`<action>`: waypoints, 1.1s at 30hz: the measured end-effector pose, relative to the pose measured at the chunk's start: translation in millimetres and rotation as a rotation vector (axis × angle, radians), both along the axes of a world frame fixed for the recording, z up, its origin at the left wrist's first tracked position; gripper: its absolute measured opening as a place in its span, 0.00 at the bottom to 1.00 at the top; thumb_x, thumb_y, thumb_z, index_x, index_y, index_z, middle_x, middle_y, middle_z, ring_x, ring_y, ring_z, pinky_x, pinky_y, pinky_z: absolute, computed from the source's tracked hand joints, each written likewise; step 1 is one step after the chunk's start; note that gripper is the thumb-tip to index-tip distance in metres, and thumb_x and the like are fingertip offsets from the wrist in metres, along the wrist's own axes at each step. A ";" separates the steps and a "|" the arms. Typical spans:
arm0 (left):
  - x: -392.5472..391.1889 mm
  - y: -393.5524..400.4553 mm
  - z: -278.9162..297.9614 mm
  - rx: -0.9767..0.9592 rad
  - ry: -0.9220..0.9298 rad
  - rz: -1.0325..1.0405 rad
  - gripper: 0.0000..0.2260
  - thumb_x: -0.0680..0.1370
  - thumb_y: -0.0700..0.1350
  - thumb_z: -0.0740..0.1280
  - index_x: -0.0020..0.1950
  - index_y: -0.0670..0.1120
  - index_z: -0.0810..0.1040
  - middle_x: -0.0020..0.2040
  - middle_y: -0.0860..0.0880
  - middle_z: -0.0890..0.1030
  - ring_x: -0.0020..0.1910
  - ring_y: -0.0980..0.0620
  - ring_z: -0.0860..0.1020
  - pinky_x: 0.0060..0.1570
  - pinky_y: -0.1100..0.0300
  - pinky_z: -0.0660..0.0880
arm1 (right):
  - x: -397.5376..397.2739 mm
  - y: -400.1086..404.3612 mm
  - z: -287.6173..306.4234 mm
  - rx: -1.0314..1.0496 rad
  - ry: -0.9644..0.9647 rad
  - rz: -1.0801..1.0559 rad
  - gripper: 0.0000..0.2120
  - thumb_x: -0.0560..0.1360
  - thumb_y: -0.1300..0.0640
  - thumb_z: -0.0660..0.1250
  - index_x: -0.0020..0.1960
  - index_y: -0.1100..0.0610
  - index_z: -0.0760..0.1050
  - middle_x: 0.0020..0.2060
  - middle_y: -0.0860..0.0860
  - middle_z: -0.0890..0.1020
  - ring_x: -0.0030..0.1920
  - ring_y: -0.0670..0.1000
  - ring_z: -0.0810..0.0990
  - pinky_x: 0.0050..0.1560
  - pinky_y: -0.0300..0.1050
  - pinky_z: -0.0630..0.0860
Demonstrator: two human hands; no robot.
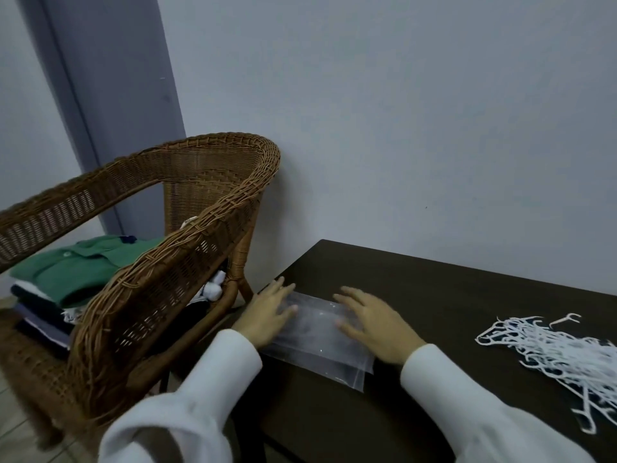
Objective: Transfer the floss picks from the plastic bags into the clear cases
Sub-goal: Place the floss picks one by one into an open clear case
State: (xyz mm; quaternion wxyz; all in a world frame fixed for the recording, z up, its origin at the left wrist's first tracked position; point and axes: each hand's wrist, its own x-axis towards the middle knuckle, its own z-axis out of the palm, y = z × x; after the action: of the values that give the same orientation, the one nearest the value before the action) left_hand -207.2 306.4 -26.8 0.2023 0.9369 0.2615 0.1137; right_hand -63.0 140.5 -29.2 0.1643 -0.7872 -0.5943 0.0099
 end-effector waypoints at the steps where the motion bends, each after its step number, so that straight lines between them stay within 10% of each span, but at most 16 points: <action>1: 7.1 -4.5 -2.0 0.002 0.056 -0.014 0.24 0.82 0.51 0.55 0.77 0.52 0.53 0.78 0.49 0.48 0.77 0.51 0.46 0.74 0.48 0.43 | -2.3 3.5 -3.4 -0.082 0.028 0.033 0.28 0.80 0.43 0.52 0.76 0.50 0.50 0.76 0.48 0.52 0.75 0.48 0.52 0.74 0.49 0.50; 8: 26.5 -19.1 -22.4 0.127 0.423 -0.039 0.28 0.82 0.58 0.48 0.76 0.55 0.38 0.77 0.47 0.37 0.76 0.47 0.36 0.71 0.39 0.37 | -4.5 12.5 -23.9 -0.304 0.051 0.063 0.31 0.79 0.39 0.46 0.76 0.51 0.39 0.76 0.49 0.42 0.75 0.47 0.41 0.73 0.51 0.37; 33: 22.3 -22.3 -30.8 0.100 0.394 0.001 0.29 0.81 0.61 0.48 0.77 0.54 0.39 0.78 0.48 0.39 0.76 0.48 0.39 0.71 0.43 0.35 | -2.0 11.9 -21.8 -0.218 0.273 0.056 0.29 0.80 0.41 0.46 0.76 0.51 0.45 0.76 0.48 0.46 0.75 0.45 0.43 0.73 0.51 0.38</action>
State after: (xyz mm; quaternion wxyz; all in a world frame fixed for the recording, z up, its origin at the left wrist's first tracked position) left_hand -184.9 284.0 -57.6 0.1006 0.9498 0.2903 -0.0589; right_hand -65.0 152.4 -51.1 0.1566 -0.7748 -0.5837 0.1856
